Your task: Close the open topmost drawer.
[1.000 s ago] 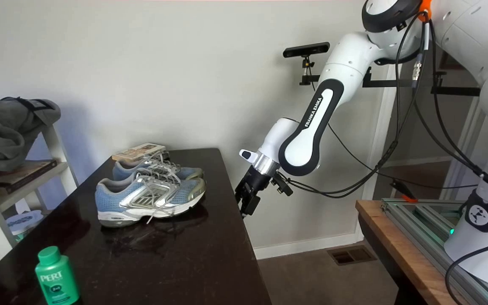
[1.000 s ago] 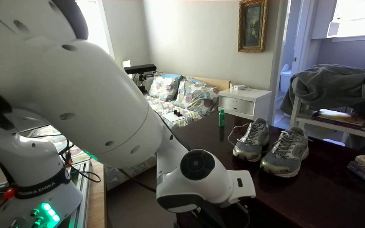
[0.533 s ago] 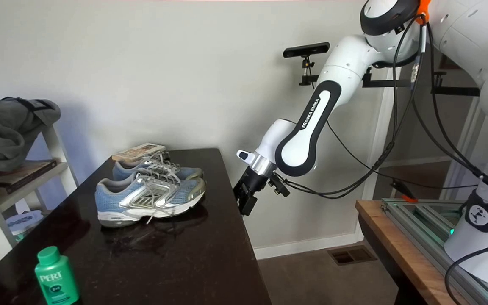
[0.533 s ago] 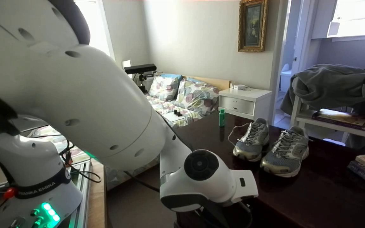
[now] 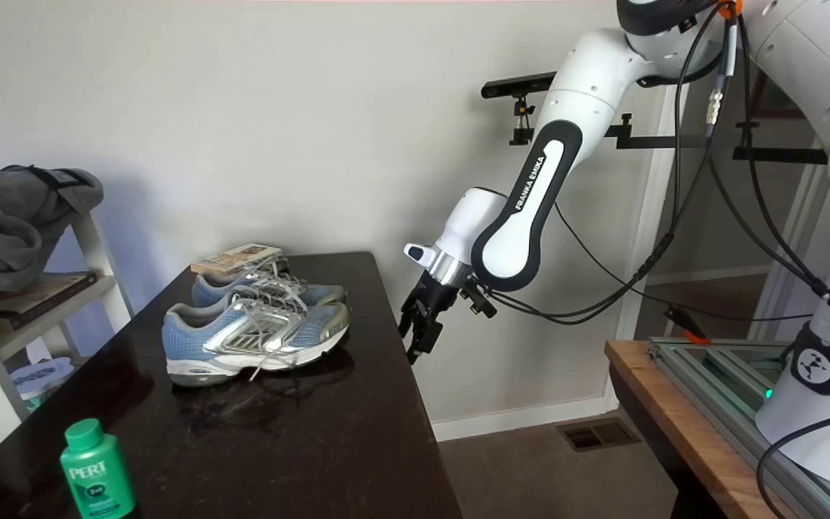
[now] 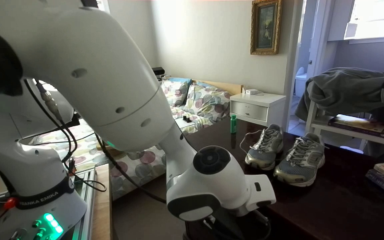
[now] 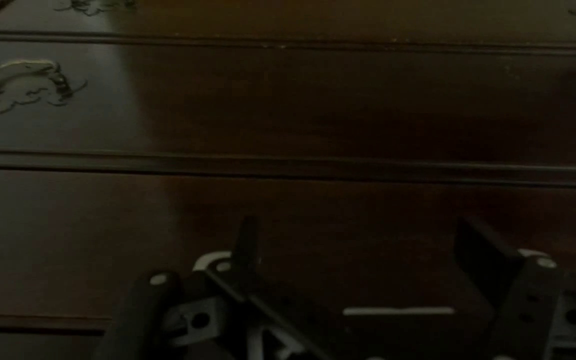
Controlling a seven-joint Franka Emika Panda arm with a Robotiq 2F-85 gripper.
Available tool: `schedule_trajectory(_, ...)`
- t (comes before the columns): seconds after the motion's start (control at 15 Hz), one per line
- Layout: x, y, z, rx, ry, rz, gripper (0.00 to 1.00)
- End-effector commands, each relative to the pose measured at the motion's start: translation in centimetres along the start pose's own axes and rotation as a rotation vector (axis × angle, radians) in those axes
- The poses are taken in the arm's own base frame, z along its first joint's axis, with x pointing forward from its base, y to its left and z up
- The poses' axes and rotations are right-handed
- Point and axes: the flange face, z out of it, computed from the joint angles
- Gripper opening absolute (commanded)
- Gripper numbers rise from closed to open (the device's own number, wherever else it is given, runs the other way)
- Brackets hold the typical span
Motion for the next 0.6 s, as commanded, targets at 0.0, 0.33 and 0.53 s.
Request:
schedule_trajectory(0.0,-1.5,-1.2,-3.8,-0.008,-0.062,-0.046,1.0)
schedule_trajectory(0.33,-3.0,-5.7,-8.4,0.047,-0.069,-0.02,1.0)
schedule_trajectory(0.53,-3.9,-7.6,-11.0,0.09,-0.11,0.016,1.0)
